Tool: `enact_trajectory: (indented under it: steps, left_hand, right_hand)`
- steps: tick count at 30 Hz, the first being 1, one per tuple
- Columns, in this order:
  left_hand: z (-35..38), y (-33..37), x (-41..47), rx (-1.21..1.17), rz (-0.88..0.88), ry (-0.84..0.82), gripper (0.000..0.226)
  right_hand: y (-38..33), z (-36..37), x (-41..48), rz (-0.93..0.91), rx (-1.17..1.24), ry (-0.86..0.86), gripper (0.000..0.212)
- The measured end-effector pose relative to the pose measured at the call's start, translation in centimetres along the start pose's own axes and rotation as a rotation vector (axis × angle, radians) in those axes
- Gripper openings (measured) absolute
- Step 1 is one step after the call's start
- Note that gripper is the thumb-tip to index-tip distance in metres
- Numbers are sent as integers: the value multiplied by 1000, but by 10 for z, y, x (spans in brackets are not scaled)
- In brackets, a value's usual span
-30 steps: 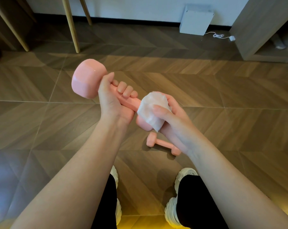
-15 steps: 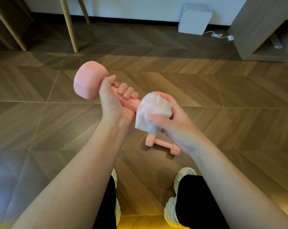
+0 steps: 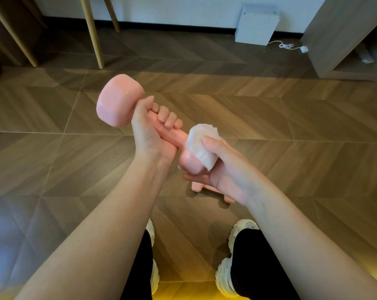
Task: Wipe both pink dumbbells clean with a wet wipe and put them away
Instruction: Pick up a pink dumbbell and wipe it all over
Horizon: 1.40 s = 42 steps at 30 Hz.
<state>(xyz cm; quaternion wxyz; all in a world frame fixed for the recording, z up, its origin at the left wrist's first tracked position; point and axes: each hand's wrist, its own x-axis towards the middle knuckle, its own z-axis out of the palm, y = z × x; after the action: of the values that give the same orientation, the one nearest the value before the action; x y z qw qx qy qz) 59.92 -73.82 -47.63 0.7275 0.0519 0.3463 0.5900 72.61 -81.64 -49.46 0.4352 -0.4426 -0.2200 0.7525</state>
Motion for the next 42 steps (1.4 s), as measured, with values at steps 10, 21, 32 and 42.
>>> enact_trajectory:
  steps: [10,21,32,42]
  left_hand:
    - [1,-2,2,3,-10,118,35]
    - [-2,-1,4,-7,-40,82,35]
    - [-4,1,7,-50,-47,105,34]
    - [-4,2,9,-69,-34,115,31]
  right_hand:
    - [4,7,4,-186,-211,201,47]
    - [9,8,7,-237,-291,253,60]
    - [7,3,3,-228,-364,180,63]
    - [-1,-5,2,-237,-441,64,67]
